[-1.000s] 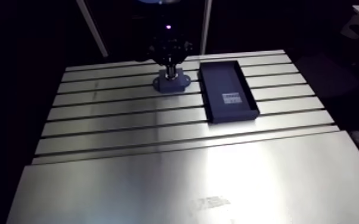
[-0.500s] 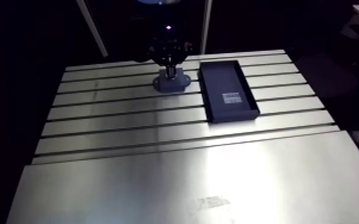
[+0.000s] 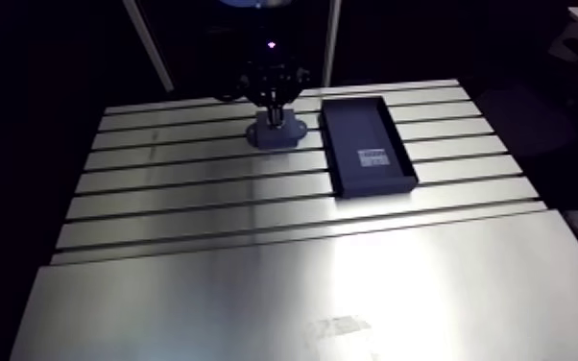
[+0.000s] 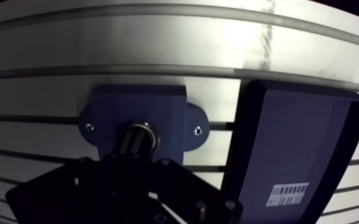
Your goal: Pick up the bearing and press it into the housing until flush.
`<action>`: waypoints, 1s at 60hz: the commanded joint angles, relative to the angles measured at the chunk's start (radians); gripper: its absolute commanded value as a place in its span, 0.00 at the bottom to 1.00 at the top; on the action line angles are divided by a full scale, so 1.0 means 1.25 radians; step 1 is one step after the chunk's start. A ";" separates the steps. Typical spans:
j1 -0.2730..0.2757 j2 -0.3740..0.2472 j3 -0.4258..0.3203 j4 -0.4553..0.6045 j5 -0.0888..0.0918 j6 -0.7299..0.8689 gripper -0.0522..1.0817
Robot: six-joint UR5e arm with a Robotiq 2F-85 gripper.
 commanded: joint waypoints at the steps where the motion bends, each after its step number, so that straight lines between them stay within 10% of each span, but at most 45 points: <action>1: -0.001 0.001 0.002 0.000 -0.001 -0.003 1.00; 60: -0.001 0.005 0.003 0.000 -0.001 -0.004 1.00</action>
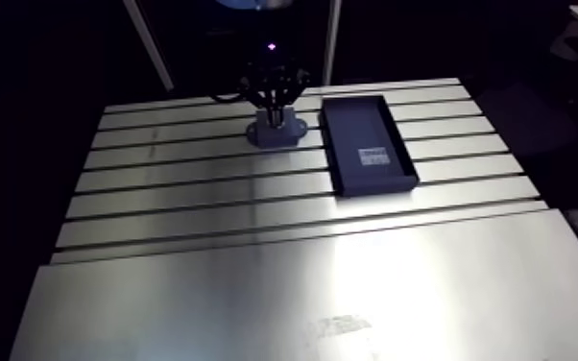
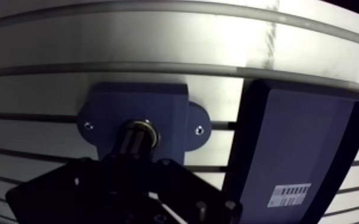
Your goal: Pick up the bearing and press it into the housing until flush.
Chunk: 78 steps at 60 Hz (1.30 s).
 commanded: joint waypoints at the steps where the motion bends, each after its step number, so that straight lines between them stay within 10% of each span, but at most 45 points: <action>1: -0.001 0.001 -0.001 0.000 0.000 0.000 1.00; 56: 0.000 -0.060 -0.016 0.046 0.003 -0.003 0.98; 60: 0.001 -0.066 -0.016 0.047 0.003 -0.002 0.88; 62: 0.001 -0.074 -0.017 0.055 0.001 0.000 0.42; 66: 0.001 -0.078 -0.023 0.085 -0.001 -0.001 0.07; 78: 0.001 -0.119 -0.047 0.135 0.003 -0.001 0.05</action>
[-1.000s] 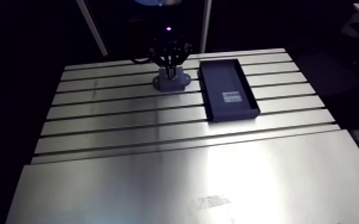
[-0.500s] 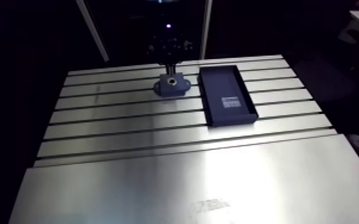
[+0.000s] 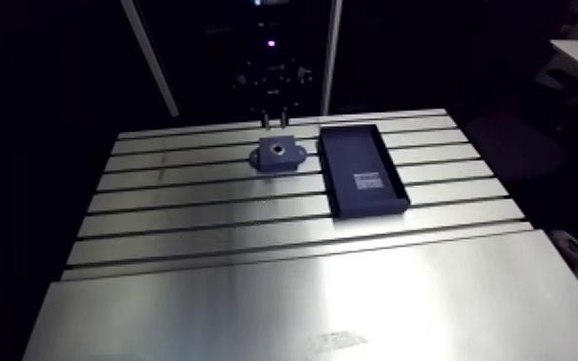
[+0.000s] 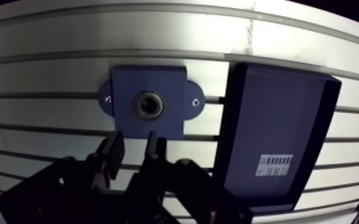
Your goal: Pick up the bearing and press it into the housing until flush.
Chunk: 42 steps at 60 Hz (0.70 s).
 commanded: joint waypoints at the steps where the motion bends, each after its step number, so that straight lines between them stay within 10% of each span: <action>1: 0.000 -0.046 -0.025 0.059 0.001 0.000 0.05; 42: -0.004 -0.189 -0.150 0.308 0.001 0.007 0.05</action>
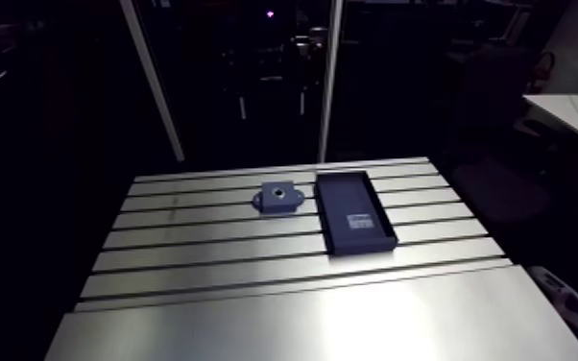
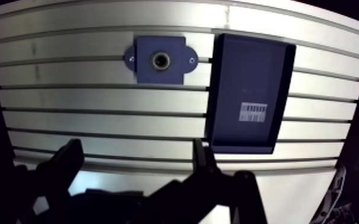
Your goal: Pick up the bearing and press it into the housing until flush.
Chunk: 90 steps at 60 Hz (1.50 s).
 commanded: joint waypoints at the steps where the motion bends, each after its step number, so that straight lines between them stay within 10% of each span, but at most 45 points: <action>1: -0.003 -0.052 -0.054 0.086 0.001 0.004 0.05; 38: -0.001 -0.195 0.026 0.126 0.006 0.002 0.05; 61: -0.011 -0.236 0.019 0.121 0.067 0.014 0.05; 90: -0.011 -0.225 0.013 0.124 0.047 0.024 0.06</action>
